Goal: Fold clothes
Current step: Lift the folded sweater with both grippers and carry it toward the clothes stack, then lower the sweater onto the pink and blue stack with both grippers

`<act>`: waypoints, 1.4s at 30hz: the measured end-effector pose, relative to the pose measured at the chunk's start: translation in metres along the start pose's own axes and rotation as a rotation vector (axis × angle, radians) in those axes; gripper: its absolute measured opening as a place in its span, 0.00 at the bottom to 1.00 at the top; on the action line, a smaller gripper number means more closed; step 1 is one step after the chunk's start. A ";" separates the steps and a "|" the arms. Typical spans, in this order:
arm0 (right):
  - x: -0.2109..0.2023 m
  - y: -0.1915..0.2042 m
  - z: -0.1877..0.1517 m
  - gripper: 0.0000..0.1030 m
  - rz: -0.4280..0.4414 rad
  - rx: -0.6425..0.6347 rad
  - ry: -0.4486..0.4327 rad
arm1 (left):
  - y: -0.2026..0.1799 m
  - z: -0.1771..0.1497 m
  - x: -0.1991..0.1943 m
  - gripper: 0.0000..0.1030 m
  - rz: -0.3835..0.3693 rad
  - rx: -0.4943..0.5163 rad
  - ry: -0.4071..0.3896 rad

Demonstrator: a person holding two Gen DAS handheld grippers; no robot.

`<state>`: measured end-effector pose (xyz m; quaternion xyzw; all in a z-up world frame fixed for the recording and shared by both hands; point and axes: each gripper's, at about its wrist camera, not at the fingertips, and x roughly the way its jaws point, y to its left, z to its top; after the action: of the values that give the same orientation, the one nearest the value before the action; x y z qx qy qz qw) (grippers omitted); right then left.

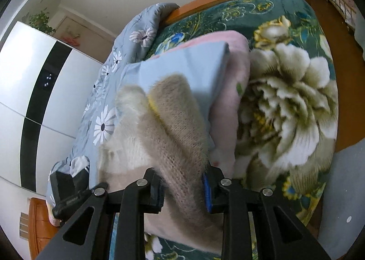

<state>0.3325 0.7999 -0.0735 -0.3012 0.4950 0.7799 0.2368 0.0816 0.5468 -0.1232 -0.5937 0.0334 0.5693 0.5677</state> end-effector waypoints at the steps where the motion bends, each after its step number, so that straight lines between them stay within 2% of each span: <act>1: 0.001 -0.003 -0.002 0.28 0.005 0.006 -0.001 | -0.001 -0.007 0.000 0.20 0.027 0.016 0.002; 3: 0.000 -0.007 -0.006 0.28 0.019 0.018 -0.006 | 0.006 -0.015 0.001 0.41 0.108 0.011 -0.027; 4: -0.001 -0.008 -0.007 0.28 0.020 0.017 -0.008 | 0.014 -0.017 0.000 0.57 0.130 -0.025 -0.052; 5: -0.001 -0.009 -0.009 0.28 0.021 0.017 -0.008 | 0.023 -0.019 0.000 0.61 0.126 -0.066 -0.073; 8: 0.001 -0.012 -0.007 0.29 0.024 0.020 -0.003 | 0.041 -0.020 0.008 0.69 0.031 -0.178 -0.064; 10: 0.001 -0.014 -0.007 0.29 0.028 0.027 0.002 | 0.048 -0.020 0.020 0.72 -0.034 -0.235 -0.045; 12: 0.002 -0.016 -0.006 0.31 0.031 0.030 0.006 | 0.052 -0.020 0.030 0.73 -0.057 -0.262 -0.039; 15: 0.002 -0.022 -0.006 0.33 0.040 0.051 0.013 | 0.053 -0.021 0.038 0.70 -0.089 -0.288 -0.048; 17: 0.002 -0.024 -0.007 0.33 0.041 0.062 0.014 | 0.048 -0.020 0.037 0.47 -0.087 -0.290 -0.064; 18: 0.002 -0.025 -0.008 0.33 0.041 0.067 0.013 | 0.044 -0.021 0.037 0.44 -0.068 -0.284 -0.071; 20: 0.001 -0.021 -0.008 0.33 0.027 0.068 0.008 | 0.035 -0.021 0.033 0.30 -0.038 -0.259 -0.093; 22: -0.001 -0.015 -0.010 0.31 0.012 0.059 0.006 | 0.024 -0.021 0.023 0.27 -0.018 -0.231 -0.110; 27: -0.016 0.014 -0.019 0.25 -0.008 -0.006 0.019 | -0.007 -0.016 -0.031 0.24 0.001 -0.116 -0.183; 31: -0.031 0.038 -0.024 0.24 0.065 -0.033 0.010 | -0.038 0.011 -0.090 0.24 -0.014 0.028 -0.254; 34: -0.042 0.055 -0.020 0.24 0.126 -0.040 -0.023 | -0.069 0.047 -0.117 0.24 -0.018 0.153 -0.281; 38: -0.064 0.074 0.003 0.24 0.198 -0.042 -0.114 | -0.119 0.100 -0.139 0.24 -0.031 0.316 -0.320; 42: -0.095 0.084 0.038 0.24 0.220 -0.064 -0.239 | -0.164 0.162 -0.128 0.24 -0.043 0.435 -0.313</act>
<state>0.3347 0.7947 0.0586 -0.1580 0.4680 0.8468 0.1975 0.0462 0.6430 0.1198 -0.3632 0.0541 0.6213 0.6922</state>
